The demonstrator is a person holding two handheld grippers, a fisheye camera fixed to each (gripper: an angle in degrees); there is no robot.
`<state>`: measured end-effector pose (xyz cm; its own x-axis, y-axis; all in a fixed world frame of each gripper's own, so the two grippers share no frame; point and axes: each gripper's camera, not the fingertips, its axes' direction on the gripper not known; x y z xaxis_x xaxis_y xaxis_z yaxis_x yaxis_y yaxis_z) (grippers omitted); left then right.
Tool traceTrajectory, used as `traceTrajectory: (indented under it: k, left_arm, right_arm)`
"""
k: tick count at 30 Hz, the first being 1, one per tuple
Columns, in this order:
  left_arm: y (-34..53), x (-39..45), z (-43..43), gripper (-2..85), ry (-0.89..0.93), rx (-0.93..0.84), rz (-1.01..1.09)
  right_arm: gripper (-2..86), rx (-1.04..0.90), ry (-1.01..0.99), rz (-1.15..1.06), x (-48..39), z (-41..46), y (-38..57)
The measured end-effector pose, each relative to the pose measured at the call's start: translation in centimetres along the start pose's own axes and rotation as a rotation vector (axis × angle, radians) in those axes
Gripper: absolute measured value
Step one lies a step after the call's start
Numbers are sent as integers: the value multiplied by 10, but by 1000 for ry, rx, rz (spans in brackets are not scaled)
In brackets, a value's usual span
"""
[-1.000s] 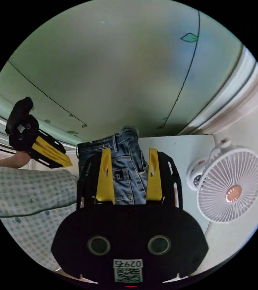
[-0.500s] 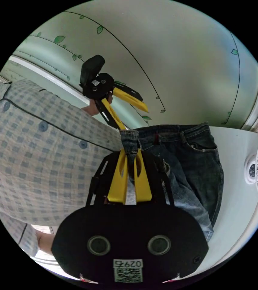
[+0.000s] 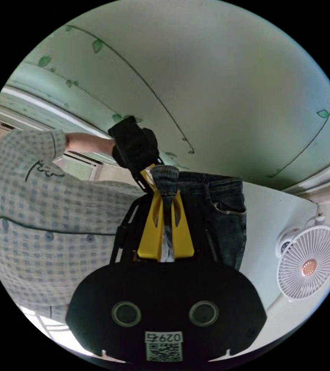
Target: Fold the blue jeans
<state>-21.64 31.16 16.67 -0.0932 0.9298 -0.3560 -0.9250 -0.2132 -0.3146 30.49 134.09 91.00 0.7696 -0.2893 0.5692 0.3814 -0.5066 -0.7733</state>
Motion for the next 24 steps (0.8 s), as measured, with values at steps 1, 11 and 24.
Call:
traceTrajectory:
  k: [1,11,24]
  left_arm:
    - [1,-8,1,18,18,14,-55]
    - [35,-34,11,-4,15,14,-530]
    - [-142,-14,16,-10,-124,18,-331]
  right_arm:
    - [13,-17,0,21,12,8,-7]
    - [49,-10,71,354,103,79,12]
    - [-5,133,80,1082,4,135,370]
